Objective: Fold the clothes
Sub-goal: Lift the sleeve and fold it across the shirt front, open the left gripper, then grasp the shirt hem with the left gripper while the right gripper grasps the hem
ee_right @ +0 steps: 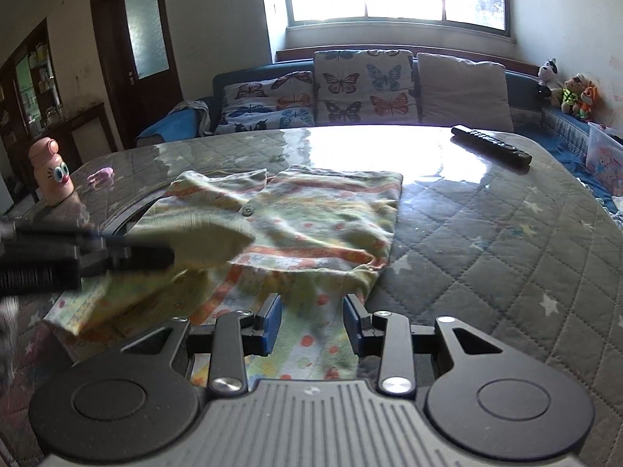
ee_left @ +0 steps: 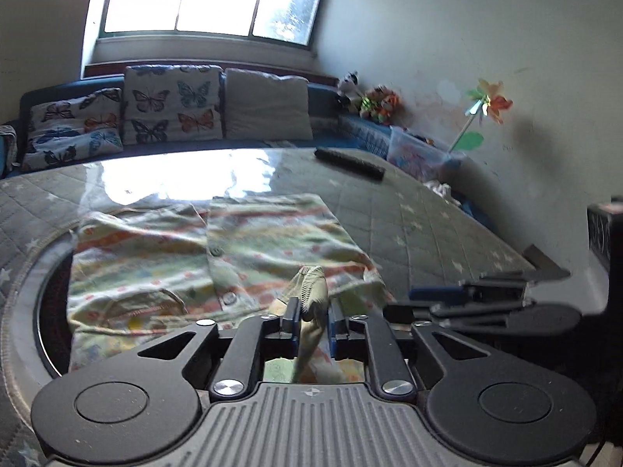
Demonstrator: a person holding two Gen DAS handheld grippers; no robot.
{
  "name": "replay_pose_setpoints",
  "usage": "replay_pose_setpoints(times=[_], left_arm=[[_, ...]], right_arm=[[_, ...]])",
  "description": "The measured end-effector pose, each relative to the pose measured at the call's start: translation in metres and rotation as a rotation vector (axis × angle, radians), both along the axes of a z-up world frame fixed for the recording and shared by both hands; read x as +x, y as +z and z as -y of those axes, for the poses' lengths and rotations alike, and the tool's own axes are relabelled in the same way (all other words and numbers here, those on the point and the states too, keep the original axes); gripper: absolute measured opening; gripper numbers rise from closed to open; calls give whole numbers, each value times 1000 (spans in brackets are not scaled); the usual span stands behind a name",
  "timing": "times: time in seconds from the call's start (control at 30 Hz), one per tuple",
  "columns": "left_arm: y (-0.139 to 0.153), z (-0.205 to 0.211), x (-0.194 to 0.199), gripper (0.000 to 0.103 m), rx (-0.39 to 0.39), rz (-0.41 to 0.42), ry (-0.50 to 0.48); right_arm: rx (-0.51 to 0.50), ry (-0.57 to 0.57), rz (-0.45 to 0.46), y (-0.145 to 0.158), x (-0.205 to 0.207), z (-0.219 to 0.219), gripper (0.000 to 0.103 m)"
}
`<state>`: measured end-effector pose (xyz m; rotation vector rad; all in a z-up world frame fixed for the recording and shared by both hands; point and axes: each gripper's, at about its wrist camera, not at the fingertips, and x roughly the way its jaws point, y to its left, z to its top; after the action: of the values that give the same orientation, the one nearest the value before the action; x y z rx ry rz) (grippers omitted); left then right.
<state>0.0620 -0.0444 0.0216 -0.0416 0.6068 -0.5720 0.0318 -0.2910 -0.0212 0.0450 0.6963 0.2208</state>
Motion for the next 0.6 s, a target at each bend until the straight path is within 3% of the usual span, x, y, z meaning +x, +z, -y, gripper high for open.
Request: replay_pose_setpoints(times=[0.07,0.17,0.27,0.6], left_arm=[[-5,3,-1,39,13,-6,-21],[-12,7,-3,44,34,-16,-52],[-18,3,-2,44,60,-16,-45],[-30,-63,29,42,99,-54,191]], right_arm=[[0,-2,4,1,1,-1,35],[5,-5,9,3,4,-3,35],[12,1,8,4,7,-8,35],[12,113,-10,0,26,-51,34]])
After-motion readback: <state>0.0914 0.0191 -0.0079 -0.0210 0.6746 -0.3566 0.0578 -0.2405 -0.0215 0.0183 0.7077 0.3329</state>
